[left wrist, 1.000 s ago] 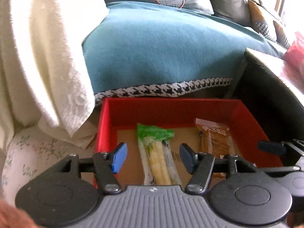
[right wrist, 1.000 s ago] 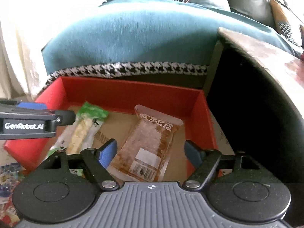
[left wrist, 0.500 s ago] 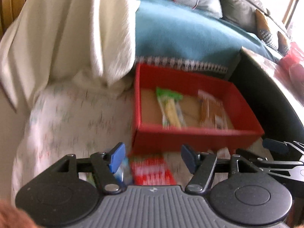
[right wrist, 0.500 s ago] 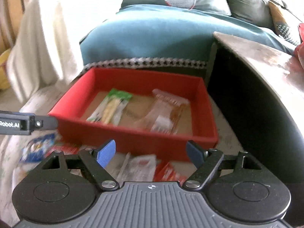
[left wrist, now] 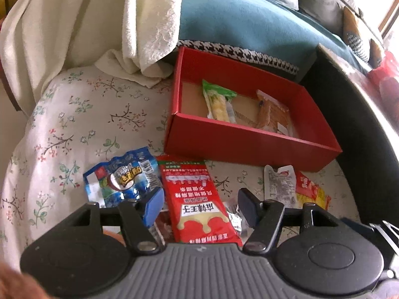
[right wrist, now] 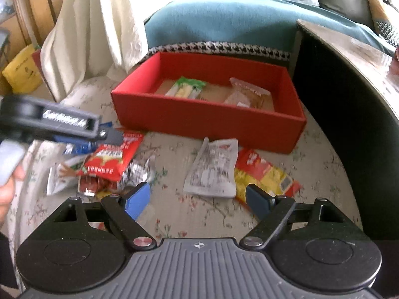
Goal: Organize snacks
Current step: 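Grasp the red-and-white snack packet with the left tool while the right tool grasps the red meat pouch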
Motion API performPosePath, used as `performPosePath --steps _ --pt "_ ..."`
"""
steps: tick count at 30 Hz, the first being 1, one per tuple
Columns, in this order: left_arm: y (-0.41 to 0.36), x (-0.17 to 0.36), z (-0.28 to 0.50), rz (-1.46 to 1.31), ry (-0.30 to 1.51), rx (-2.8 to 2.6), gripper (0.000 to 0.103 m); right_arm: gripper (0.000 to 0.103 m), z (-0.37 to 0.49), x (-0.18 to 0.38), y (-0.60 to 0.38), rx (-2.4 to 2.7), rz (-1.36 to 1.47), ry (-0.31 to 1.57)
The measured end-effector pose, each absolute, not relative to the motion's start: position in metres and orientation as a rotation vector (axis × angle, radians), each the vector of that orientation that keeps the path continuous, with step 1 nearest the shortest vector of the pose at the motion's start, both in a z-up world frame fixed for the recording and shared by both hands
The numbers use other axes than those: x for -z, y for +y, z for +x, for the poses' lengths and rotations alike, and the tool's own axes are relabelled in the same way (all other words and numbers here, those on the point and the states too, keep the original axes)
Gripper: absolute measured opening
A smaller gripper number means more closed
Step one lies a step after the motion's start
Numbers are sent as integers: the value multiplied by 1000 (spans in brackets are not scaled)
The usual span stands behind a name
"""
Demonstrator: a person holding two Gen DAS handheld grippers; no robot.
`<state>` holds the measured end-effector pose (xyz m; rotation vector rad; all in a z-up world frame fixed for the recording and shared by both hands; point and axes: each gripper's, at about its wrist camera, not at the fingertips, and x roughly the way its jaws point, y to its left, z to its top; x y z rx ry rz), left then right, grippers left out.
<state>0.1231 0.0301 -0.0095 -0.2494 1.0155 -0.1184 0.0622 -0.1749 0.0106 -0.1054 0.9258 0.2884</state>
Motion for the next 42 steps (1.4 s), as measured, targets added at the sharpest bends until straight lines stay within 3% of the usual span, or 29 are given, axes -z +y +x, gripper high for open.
performPosePath --steps 14,17,24,40,42 --pt "-3 42 146 -106 1074 -7 65 89 65 -9 -182 -339 -95 937" --pt "-5 39 145 -90 1066 -19 53 89 66 -6 -181 -348 -100 953" --pt "5 31 133 -112 1048 12 45 89 67 0 -174 -353 -124 971" --pt "41 4 63 -190 1027 121 44 90 41 31 -125 -587 -357 1072" --pt "44 4 55 -195 1031 129 44 94 37 34 -121 -609 -394 1073"
